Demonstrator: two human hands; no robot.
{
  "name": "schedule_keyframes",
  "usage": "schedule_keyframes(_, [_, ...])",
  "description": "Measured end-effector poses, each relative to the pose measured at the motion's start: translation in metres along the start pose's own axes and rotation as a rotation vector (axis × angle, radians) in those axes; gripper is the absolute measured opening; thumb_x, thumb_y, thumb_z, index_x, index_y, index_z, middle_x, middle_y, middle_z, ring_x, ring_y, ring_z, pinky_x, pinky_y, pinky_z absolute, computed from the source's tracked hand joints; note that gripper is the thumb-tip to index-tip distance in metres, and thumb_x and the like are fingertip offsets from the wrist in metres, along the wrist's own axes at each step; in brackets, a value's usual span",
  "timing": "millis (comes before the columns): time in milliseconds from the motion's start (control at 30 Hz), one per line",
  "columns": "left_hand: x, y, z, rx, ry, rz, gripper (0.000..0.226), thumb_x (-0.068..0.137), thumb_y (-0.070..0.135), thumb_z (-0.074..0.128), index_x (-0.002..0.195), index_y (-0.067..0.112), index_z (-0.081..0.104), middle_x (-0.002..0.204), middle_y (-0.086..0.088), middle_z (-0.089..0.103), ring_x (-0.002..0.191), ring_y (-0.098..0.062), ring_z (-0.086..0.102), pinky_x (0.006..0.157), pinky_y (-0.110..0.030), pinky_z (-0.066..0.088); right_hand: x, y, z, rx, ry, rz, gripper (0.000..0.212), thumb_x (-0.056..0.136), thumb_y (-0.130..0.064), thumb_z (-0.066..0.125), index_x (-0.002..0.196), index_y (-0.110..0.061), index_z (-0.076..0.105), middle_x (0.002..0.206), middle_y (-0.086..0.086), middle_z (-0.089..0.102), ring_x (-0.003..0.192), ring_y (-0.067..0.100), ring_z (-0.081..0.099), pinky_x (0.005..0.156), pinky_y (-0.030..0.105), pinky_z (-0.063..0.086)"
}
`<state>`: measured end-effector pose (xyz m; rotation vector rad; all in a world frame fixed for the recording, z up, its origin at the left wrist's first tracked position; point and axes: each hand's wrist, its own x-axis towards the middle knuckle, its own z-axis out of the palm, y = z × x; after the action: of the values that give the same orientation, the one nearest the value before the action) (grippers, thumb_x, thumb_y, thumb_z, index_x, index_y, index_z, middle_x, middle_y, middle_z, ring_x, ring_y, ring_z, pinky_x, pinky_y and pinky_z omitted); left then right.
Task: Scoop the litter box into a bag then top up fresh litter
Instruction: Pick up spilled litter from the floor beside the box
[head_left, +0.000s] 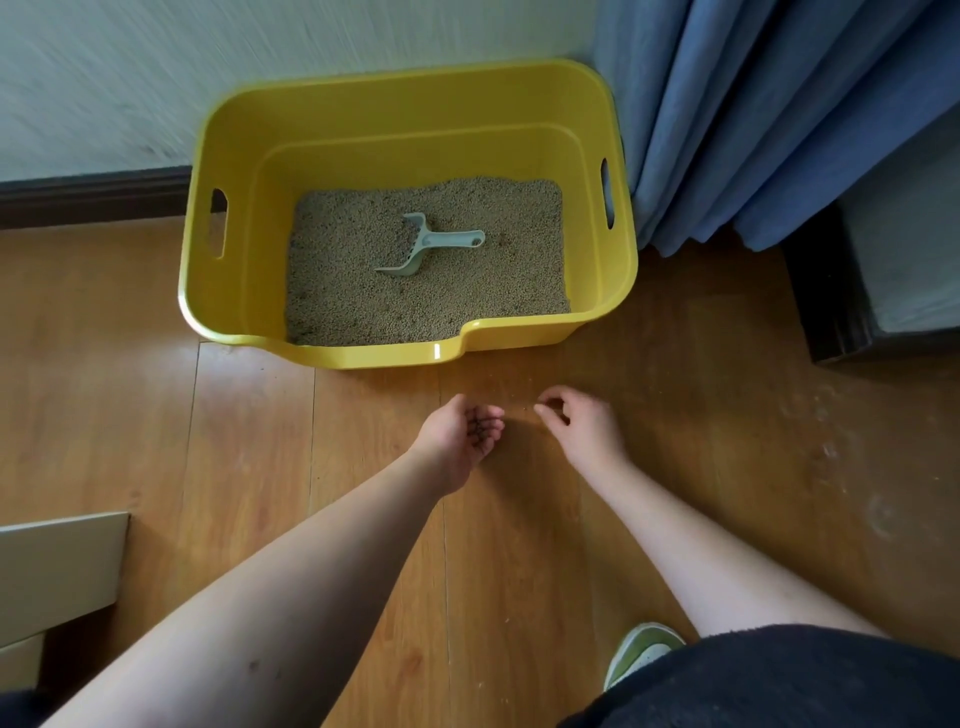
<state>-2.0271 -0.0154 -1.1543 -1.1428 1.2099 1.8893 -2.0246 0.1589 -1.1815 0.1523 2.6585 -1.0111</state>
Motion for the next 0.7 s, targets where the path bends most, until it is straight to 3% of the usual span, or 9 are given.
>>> schedule_keyframes(100, [-0.002,0.0,-0.002,-0.001,0.008,0.004,0.038,0.097,0.015,0.037,0.079,-0.002,0.066,0.068,-0.012,0.06,0.064,-0.018,0.055,0.065,-0.025,0.046,0.006,0.001,0.005,-0.1,-0.013,-0.053,0.021,0.09,-0.024,0.064,0.109,-0.015,0.067,0.104,0.005,0.066,0.093,0.024,0.062,0.077,0.03,0.049])
schedule_keyframes(333, [-0.001,0.0,-0.01,-0.011,0.029,-0.006,0.038,0.096,0.015,0.037,0.077,-0.001,0.066,0.069,-0.012,0.061,0.064,-0.018,0.056,0.066,-0.025,0.047,0.007,-0.003,0.009,-0.115,0.037,-0.031,0.013,0.094,-0.021,0.057,0.098,-0.012,0.065,0.096,0.005,0.064,0.085,0.024,0.06,0.066,0.026,0.038])
schedule_keyframes(433, [0.001,-0.001,-0.009,-0.022,0.023,-0.011,0.038,0.096,0.015,0.037,0.077,-0.001,0.066,0.069,-0.012,0.061,0.065,-0.019,0.056,0.066,-0.026,0.047,0.007,-0.005,-0.001,0.275,0.062,0.154,0.016,0.098,-0.021,0.052,0.107,-0.01,0.06,0.084,-0.002,0.057,0.076,0.015,0.052,0.068,0.024,0.036])
schedule_keyframes(500, [0.001,-0.001,-0.005,-0.021,0.016,-0.014,0.038,0.097,0.014,0.036,0.078,-0.001,0.065,0.07,-0.012,0.061,0.066,-0.019,0.056,0.067,-0.026,0.047,0.005,-0.004,-0.009,0.928,0.045,0.426,0.011,0.1,-0.017,0.046,0.104,-0.011,0.055,0.069,-0.002,0.045,0.061,0.011,0.041,0.06,0.026,0.032])
schedule_keyframes(567, [0.001,-0.001,-0.001,-0.016,0.01,-0.019,0.038,0.097,0.015,0.036,0.078,-0.001,0.065,0.07,-0.012,0.061,0.067,-0.019,0.056,0.068,-0.027,0.047,0.002,-0.001,-0.015,1.42,-0.014,0.596,0.019,0.101,-0.013,0.041,0.082,-0.014,0.045,0.059,-0.002,0.031,0.051,0.01,0.027,0.052,0.025,0.024])
schedule_keyframes(700, [0.001,-0.002,0.005,0.001,0.0,-0.016,0.039,0.097,0.016,0.036,0.078,0.0,0.065,0.07,-0.012,0.061,0.066,-0.019,0.056,0.067,-0.026,0.048,-0.006,0.008,-0.021,1.66,-0.153,0.645,0.028,0.095,-0.016,0.035,0.067,-0.016,0.038,0.055,-0.003,0.025,0.046,0.01,0.022,0.045,0.024,0.021])
